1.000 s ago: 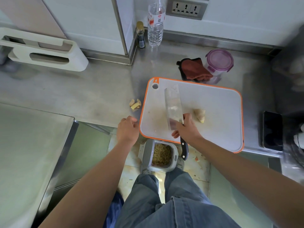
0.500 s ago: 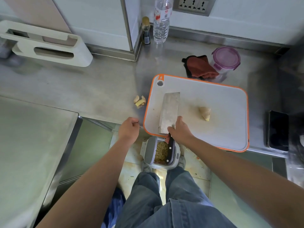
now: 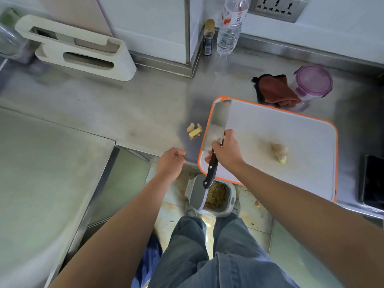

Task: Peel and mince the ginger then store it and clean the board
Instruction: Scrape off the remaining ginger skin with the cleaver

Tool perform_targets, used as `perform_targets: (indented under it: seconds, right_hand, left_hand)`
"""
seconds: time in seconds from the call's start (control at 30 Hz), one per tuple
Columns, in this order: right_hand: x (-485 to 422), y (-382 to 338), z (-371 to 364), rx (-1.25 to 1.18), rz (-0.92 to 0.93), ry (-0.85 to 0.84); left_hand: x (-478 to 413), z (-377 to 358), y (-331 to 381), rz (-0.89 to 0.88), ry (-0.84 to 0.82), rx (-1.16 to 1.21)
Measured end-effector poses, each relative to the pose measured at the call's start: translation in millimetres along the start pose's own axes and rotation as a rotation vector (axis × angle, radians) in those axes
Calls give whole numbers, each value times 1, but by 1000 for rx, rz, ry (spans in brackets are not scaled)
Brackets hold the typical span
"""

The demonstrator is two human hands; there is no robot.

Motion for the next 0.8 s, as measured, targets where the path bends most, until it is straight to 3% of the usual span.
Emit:
perform_targets:
  seconds: [0.17,0.37,0.63,0.8]
  right_hand:
    - [-8,1,15,-28,4,26]
    - [-10,22,72,-35,26,151]
    - [2,51,174,-14,19,360]
    - [13,80,223,99,-13,449]
  left_hand:
    - [-3,6,7,-25,44,-9]
    - [2,-5,42,-179,144,-100]
    - [27,-90,116,-428,-18,-237]
    - [39,-151,139,-431,-145,-301]
Point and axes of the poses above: each hand's wrist, its own x-axis away from the middle knuckle, its own z-axis out of the back of the hand, y = z × x, the point moved 6 cm from there along -x, towards the middle knuckle, and after that the axes turned 6 degrees about y, right-handed, at the moved point
